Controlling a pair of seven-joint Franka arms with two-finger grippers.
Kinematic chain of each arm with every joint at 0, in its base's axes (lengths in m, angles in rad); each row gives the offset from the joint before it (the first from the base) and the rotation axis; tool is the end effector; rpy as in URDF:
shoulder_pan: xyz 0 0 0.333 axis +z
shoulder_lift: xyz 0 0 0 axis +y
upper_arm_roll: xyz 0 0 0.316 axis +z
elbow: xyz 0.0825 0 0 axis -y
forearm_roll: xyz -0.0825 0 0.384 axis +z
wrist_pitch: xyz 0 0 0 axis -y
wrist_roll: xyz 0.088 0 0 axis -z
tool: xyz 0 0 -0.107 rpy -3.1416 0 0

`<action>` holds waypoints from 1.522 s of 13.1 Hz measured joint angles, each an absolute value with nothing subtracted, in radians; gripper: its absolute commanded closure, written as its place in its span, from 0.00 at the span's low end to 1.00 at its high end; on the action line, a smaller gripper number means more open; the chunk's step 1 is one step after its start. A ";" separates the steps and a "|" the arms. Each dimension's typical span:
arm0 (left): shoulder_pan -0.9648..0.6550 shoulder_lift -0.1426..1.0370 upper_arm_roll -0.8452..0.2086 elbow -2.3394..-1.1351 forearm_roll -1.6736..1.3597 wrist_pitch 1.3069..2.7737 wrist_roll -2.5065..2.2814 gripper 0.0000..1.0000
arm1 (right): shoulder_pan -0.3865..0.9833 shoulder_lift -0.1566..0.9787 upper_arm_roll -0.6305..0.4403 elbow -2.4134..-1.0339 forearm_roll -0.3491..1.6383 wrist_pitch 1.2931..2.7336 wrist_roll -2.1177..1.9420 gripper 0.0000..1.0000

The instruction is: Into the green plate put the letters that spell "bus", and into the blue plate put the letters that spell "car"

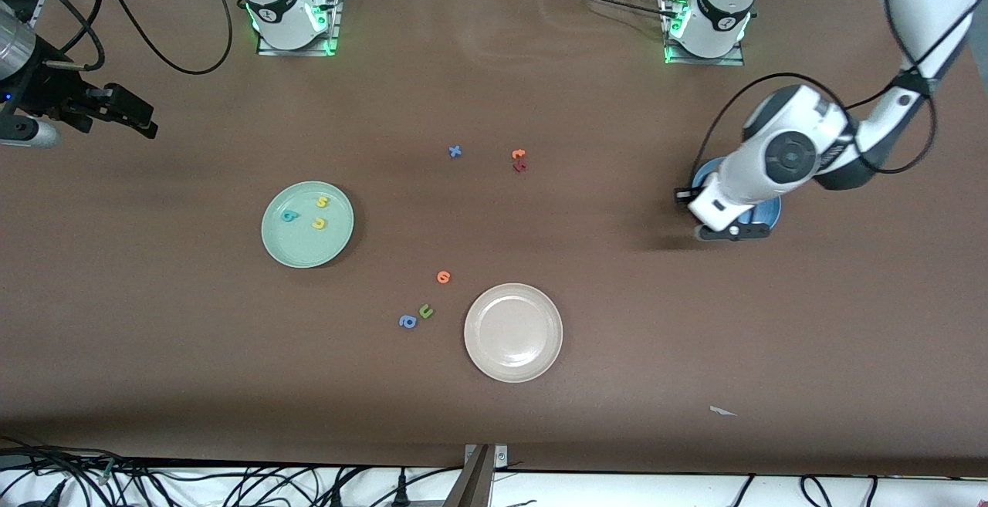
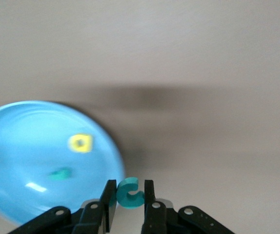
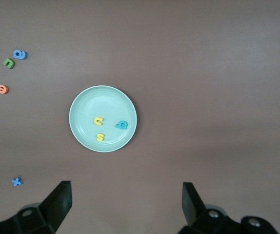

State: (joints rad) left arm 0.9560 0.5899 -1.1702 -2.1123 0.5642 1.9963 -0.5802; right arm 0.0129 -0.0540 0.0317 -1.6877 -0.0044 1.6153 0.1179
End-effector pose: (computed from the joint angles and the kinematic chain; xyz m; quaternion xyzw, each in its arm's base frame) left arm 0.5313 -0.0779 0.2672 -0.9911 -0.0139 0.1312 0.0165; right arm 0.5392 0.0240 0.6026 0.9993 -0.0366 -0.0089 0.0038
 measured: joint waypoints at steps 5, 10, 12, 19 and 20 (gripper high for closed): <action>1.104 0.594 -1.132 -2.121 0.564 1.940 -0.374 0.90 | 0.015 -0.045 -0.019 -1.688 -0.004 1.616 0.064 0.00; 1.115 0.633 -1.066 -2.123 0.624 1.940 -0.332 0.16 | 0.020 -0.029 -0.023 -1.687 -0.004 1.616 0.056 0.00; 1.113 0.636 -1.067 -2.121 0.624 1.942 -0.333 0.01 | 0.021 -0.020 -0.023 -1.684 -0.004 1.618 0.056 0.00; 1.112 0.630 -1.170 -1.905 0.621 1.701 -0.334 0.01 | 0.022 -0.017 -0.023 -1.678 -0.004 1.619 0.055 0.00; 1.109 0.627 -1.187 -1.862 0.614 1.647 -0.334 0.01 | 0.022 -0.017 -0.023 -1.677 -0.004 1.619 0.055 0.00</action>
State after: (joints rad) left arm 1.1089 0.6275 -1.1868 -1.8623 0.6138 1.6467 -0.3343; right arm 0.0224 -0.0171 -0.0227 -1.6775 -0.0040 1.6185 0.0553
